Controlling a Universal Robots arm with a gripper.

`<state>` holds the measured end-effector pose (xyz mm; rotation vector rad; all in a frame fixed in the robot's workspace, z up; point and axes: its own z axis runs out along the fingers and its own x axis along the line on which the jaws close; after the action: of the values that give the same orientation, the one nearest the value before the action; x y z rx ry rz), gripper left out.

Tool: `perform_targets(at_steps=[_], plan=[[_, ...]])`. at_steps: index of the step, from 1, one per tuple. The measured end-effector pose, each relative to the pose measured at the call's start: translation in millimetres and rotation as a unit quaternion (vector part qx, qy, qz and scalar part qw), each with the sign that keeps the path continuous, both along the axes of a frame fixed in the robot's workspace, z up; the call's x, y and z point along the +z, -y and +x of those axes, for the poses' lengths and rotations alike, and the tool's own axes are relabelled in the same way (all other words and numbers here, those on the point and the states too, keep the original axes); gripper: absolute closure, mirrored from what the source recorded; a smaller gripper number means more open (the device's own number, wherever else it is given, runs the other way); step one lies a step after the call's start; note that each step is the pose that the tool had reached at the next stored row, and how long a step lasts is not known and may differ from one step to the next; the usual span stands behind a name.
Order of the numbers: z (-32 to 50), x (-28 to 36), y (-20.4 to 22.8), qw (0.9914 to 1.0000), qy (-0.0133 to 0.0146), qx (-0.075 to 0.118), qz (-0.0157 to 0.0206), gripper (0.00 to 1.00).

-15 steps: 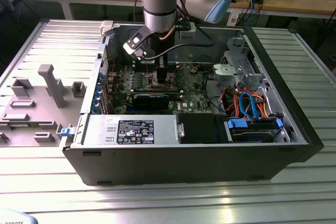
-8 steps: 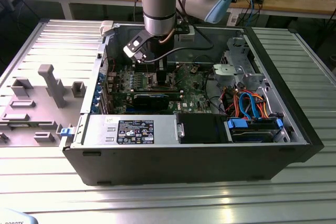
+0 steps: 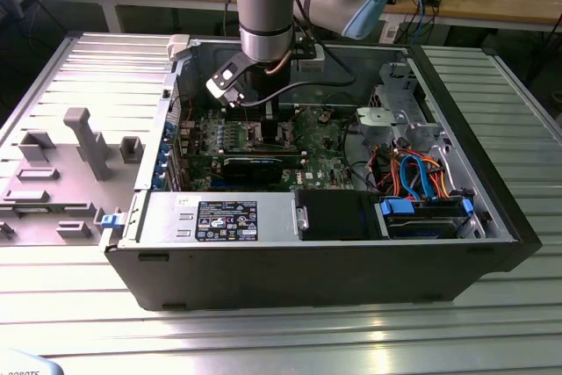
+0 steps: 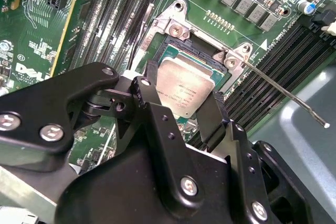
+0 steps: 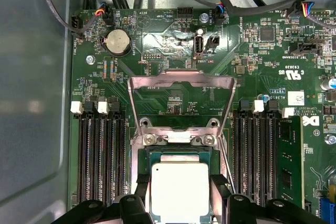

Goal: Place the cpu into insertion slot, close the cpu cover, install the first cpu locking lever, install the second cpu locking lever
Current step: 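Place the cpu into insertion slot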

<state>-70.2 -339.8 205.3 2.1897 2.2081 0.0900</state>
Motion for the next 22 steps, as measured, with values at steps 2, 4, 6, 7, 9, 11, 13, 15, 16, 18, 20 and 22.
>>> perform_targets(at_steps=[2,4,6,7,9,11,13,15,16,18,20,22], plan=[[0.0,0.0,0.0,1.0,0.0,0.0,0.0,0.46],[0.0,-0.3,0.0,1.0,0.0001,0.0,0.0001,0.46],[0.0,-0.4,0.0,1.0,0.0,0.0,0.0,0.46],[0.0,-0.6,0.0,1.0,0.0,0.0,0.0,0.46],[0.0,-1.0,0.0,1.0,0.0,0.0,0.0001,0.46],[0.0,-1.6,0.0,0.99999,0.0,-0.004,0.0,0.46],[-0.7,-1.8,0.0,0.99999,0.0,-0.005,0.0,0.46],[-0.7,-2.0,0.0,0.99999,0.0,-0.005,0.0,0.46],[-0.7,-2.2,0.0,0.99999,0.0,-0.005,0.0,0.46],[-0.8,-2.8,0.0,0.99999,0.0,-0.005,0.0,0.46],[-0.8,-3.7,0.0,0.99999,0.0,-0.005,0.0,0.46],[-0.8,-5.2,0.0,0.99998,0.0,-0.006,0.0,0.46]])
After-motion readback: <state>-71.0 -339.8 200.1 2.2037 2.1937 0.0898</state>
